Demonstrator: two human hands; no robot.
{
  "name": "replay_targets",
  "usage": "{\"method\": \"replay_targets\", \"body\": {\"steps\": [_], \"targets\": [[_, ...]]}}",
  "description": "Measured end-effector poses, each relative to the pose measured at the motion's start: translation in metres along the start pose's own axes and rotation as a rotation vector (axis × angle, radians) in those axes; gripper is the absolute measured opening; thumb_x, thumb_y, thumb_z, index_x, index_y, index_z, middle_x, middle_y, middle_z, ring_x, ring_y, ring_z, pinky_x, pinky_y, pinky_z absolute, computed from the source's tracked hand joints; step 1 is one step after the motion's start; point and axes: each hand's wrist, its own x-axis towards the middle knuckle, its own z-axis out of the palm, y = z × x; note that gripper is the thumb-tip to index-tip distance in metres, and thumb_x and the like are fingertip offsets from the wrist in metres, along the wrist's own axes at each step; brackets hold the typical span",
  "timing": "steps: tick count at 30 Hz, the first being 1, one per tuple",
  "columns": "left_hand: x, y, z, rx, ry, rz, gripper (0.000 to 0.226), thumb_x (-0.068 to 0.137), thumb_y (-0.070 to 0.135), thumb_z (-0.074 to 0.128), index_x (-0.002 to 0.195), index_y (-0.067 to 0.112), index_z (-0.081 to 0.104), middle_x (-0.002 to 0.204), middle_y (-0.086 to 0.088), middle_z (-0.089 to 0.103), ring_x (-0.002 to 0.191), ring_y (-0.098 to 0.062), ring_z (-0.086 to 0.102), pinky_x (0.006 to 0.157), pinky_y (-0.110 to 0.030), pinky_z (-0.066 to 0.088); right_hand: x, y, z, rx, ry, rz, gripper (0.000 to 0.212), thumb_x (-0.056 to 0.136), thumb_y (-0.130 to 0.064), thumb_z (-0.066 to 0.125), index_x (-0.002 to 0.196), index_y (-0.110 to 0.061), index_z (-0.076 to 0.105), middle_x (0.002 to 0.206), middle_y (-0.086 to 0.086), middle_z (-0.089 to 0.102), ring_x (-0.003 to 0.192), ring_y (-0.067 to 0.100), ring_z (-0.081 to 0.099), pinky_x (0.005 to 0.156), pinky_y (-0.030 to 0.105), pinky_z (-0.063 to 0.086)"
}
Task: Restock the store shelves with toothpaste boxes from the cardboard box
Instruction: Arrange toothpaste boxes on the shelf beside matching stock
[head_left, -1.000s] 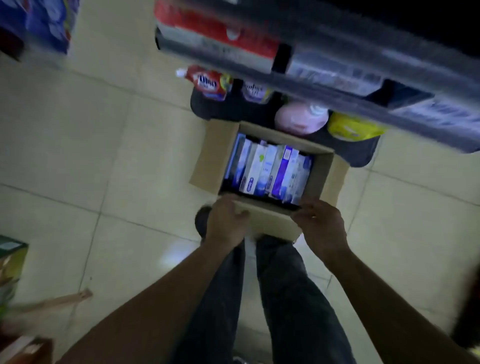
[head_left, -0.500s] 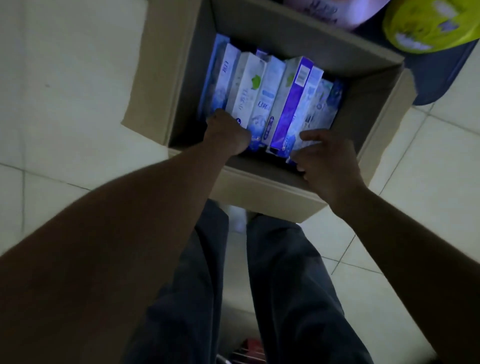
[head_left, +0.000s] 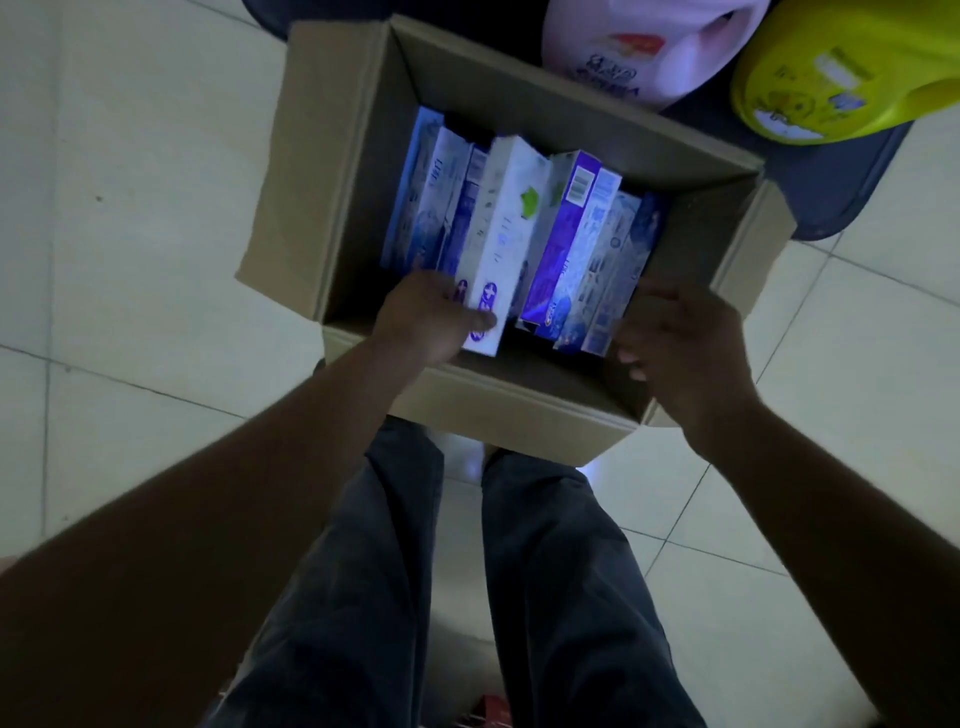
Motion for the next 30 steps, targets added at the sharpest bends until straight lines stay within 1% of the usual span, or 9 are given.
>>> {"method": "replay_targets", "body": {"steps": [4, 7, 10, 15, 18, 20, 24, 27, 30], "targets": [[-0.048, 0.004, -0.014, 0.116, -0.083, 0.162, 0.037, 0.075, 0.034, 0.089, 0.086, 0.005, 0.069, 0.083, -0.013, 0.067, 0.079, -0.029, 0.065, 0.07, -0.041, 0.05, 0.006, -0.018, -0.014, 0.208, 0.034, -0.162, 0.053, 0.073, 0.004, 0.073, 0.11, -0.032, 0.062, 0.092, -0.013, 0.071, 0.088, 0.012, 0.069, 0.071, 0.035, 0.058], [-0.065, 0.009, -0.018, 0.137, -0.179, 0.276, 0.027, 0.074, 0.031, 0.089, 0.084, 0.017, 0.068, 0.077, 0.004, 0.057, 0.072, -0.016, 0.057, 0.063, -0.026, 0.039, 0.005, -0.029, -0.022, 0.249, -0.151, -0.302, 0.067, 0.071, 0.008, 0.062, 0.111, -0.046, 0.062, 0.092, -0.029, 0.069, 0.081, -0.002, 0.068, 0.056, 0.02, 0.054], [-0.068, 0.01, -0.015, 0.163, -0.207, 0.342, 0.034, 0.074, 0.03, 0.088, 0.102, 0.018, 0.073, 0.09, 0.007, 0.054, 0.084, -0.012, 0.058, 0.067, -0.018, 0.038, 0.009, -0.029, -0.031, 0.214, -0.278, -0.262, 0.067, 0.079, 0.013, 0.062, 0.121, -0.04, 0.064, 0.097, -0.019, 0.072, 0.086, 0.008, 0.073, 0.061, 0.027, 0.059], [-0.059, 0.005, -0.012, 0.14, -0.189, 0.362, 0.037, 0.072, 0.023, 0.089, 0.104, 0.017, 0.073, 0.097, 0.004, 0.062, 0.088, -0.011, 0.065, 0.078, -0.026, 0.048, 0.009, -0.022, -0.05, 0.136, -0.294, -0.315, 0.032, 0.074, 0.003, 0.082, 0.097, -0.02, 0.076, 0.096, 0.004, 0.077, 0.09, 0.022, 0.073, 0.073, 0.03, 0.061], [-0.048, 0.002, -0.007, -0.072, -0.14, 0.255, 0.032, 0.071, 0.019, 0.089, 0.094, 0.033, 0.071, 0.095, 0.011, 0.071, 0.086, 0.0, 0.069, 0.081, -0.021, 0.053, 0.004, -0.012, -0.059, 0.047, -0.224, -0.326, 0.031, 0.071, -0.009, 0.089, 0.1, -0.01, 0.077, 0.096, 0.009, 0.078, 0.093, 0.031, 0.075, 0.082, 0.04, 0.062], [-0.037, 0.005, -0.002, -0.19, -0.074, 0.141, 0.022, 0.072, 0.024, 0.084, 0.083, 0.033, 0.068, 0.09, 0.012, 0.071, 0.088, -0.008, 0.07, 0.085, -0.026, 0.054, 0.0, -0.004, -0.061, -0.04, -0.115, -0.32, 0.036, 0.069, -0.017, 0.092, 0.096, -0.003, 0.075, 0.092, 0.011, 0.077, 0.089, 0.03, 0.075, 0.079, 0.043, 0.063], [-0.011, 0.017, 0.016, -0.306, -0.005, -0.08, 0.021, 0.066, 0.033, 0.071, 0.075, 0.014, 0.07, 0.082, -0.007, 0.073, 0.088, -0.026, 0.07, 0.084, -0.033, 0.054, -0.008, 0.017, -0.062, -0.024, 0.14, -0.299, 0.043, 0.069, -0.022, 0.093, 0.087, 0.003, 0.064, 0.088, 0.009, 0.074, 0.077, 0.01, 0.072, 0.063, 0.023, 0.059], [0.012, 0.033, 0.041, -0.57, -0.066, -0.33, 0.036, 0.081, 0.027, 0.067, 0.109, 0.005, 0.071, 0.101, -0.014, 0.069, 0.097, -0.034, 0.071, 0.092, -0.041, 0.059, -0.011, 0.03, -0.064, 0.102, 0.243, -0.251, 0.047, 0.069, -0.028, 0.092, 0.091, 0.001, 0.062, 0.095, 0.016, 0.073, 0.092, 0.027, 0.075, 0.075, 0.042, 0.064], [0.023, 0.051, 0.063, -0.818, -0.142, -0.568, 0.046, 0.099, 0.033, 0.055, 0.141, 0.018, 0.052, 0.125, -0.01, 0.061, 0.107, -0.027, 0.064, 0.1, -0.04, 0.054, -0.015, 0.034, -0.064, 0.224, 0.275, -0.189, 0.061, 0.066, -0.035, 0.089, 0.097, 0.008, 0.06, 0.103, 0.028, 0.069, 0.099, 0.04, 0.072, 0.085, 0.058, 0.06]]}}
